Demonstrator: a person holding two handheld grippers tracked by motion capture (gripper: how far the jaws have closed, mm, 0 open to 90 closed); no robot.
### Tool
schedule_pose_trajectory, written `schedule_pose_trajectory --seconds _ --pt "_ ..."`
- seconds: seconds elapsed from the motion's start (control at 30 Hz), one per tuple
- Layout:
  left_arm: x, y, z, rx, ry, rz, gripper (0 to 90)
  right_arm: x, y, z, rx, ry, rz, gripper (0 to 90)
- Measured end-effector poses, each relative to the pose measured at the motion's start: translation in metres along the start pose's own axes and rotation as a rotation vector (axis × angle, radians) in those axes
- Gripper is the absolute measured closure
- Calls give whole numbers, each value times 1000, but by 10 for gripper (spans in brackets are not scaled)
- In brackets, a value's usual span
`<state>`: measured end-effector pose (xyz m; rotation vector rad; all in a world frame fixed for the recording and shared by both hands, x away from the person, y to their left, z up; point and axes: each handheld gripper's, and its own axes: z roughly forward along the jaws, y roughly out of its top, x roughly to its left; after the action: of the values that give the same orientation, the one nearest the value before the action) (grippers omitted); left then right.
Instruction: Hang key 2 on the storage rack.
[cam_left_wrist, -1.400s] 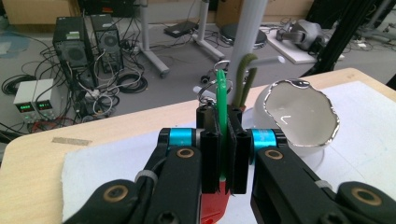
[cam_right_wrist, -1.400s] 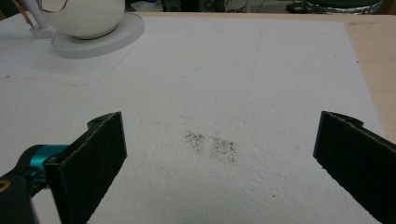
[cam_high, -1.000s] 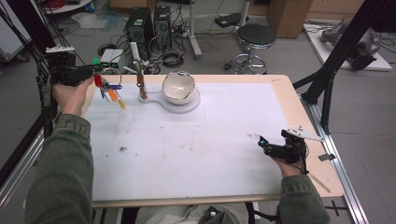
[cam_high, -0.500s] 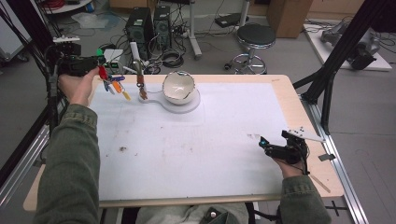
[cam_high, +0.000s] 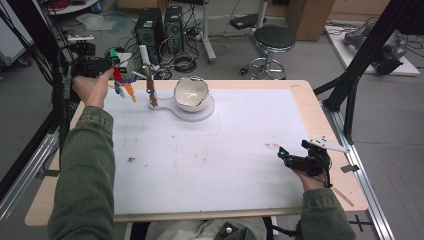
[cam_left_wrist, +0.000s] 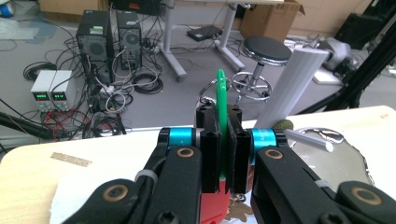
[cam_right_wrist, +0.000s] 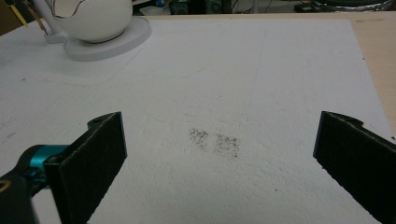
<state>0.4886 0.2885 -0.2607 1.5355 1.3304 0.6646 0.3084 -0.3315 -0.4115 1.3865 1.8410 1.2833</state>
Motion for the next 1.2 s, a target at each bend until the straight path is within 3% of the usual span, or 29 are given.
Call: schedule_pose_trajectory --seconds 0.4,0.6,0.83,1.0,1.2 --pt "-17 -3 3 23 -41 41 863 0 0 0 -2 1 1 18" --pt "-21 -5 2 27 -51 44 862 0 0 -1 -2 3 3 18" --pt "-20 -17 8 49 -69 28 862 -1 0 -1 -2 3 3 18" --pt "-24 -21 14 82 -56 60 862 -1 0 0 -2 2 5 18" --pt "-24 -28 19 109 -42 66 861 -1 0 -1 0 4 8 18"
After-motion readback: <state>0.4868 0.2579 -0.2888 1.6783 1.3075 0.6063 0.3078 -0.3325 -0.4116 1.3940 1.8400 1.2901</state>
